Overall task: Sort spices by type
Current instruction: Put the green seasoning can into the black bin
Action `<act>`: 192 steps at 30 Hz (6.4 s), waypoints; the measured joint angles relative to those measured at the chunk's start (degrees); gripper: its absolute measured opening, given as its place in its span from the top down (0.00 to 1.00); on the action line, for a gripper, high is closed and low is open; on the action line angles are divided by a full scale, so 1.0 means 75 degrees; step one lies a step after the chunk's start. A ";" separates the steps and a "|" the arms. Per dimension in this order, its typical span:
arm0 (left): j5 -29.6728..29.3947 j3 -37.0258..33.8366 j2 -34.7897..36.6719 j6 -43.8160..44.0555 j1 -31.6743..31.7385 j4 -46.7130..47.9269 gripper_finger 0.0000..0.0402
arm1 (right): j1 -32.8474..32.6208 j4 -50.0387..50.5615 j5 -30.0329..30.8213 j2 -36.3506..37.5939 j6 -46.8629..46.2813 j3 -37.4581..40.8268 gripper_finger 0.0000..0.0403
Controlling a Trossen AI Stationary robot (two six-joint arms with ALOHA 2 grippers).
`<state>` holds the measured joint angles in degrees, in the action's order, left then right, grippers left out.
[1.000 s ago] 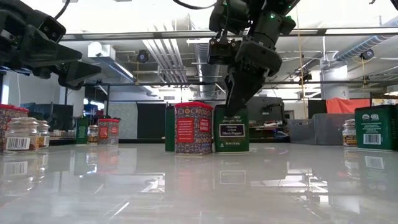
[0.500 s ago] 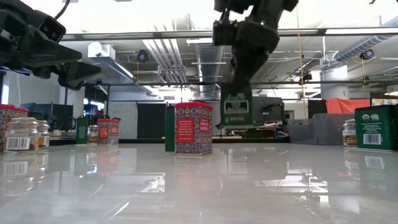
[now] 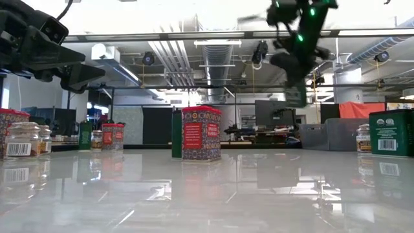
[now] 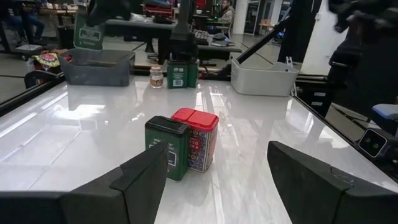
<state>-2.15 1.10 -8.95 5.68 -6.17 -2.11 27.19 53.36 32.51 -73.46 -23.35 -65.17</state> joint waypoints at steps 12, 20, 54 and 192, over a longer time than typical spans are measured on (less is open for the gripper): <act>0.0001 0.0000 0.0000 -0.0001 0.0003 0.0002 0.36 | 0.1889 -0.0738 -0.1147 0.0249 -0.1191 0.1598 0.65; 0.0001 -0.0001 0.0000 0.0000 0.0001 0.0001 0.36 | 0.1882 -0.0755 -0.1203 0.0237 -0.1966 0.2178 0.68; 0.0001 0.0000 0.0000 0.0001 0.0003 0.0002 0.36 | 0.1882 -0.0977 -0.1765 0.0240 -0.3142 0.2565 0.53; 0.0002 0.0000 -0.0003 -0.0001 0.0000 0.0001 0.36 | 0.2576 0.1287 -0.2113 0.1079 -0.2068 0.1563 0.68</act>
<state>-2.14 1.10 -8.97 5.67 -6.17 -2.10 46.50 63.01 16.66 -65.36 -38.86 -53.45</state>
